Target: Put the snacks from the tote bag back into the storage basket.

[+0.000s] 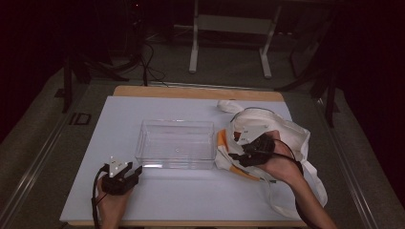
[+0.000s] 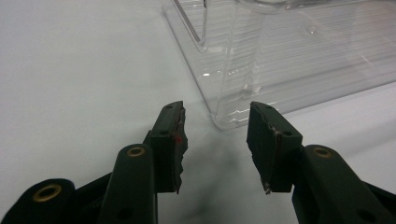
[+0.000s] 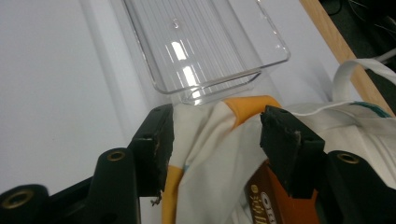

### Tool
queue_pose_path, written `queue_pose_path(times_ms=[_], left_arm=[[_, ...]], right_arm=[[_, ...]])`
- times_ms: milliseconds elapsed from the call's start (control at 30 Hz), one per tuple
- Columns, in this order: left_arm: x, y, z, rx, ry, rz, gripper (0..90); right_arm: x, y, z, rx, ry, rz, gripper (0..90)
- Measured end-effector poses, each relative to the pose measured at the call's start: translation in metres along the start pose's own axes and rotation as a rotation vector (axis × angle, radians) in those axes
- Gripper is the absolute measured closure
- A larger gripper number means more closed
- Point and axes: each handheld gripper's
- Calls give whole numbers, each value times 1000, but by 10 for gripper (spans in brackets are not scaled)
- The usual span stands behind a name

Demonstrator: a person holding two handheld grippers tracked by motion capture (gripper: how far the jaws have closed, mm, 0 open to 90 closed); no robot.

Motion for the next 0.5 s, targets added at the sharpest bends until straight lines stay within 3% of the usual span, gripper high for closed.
queue_pose_path(times_ms=[500], left_arm=[[0,0,0,-2,1,-1,567]], right_arm=[[14,16,3,12,-32,41,433]])
Point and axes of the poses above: each handheld gripper's, and its own axes: y roughly backward along the jaws, z roughly out of its underside, x roughly to its right, and after that the axes turned 11 degrees about -z, right-handed
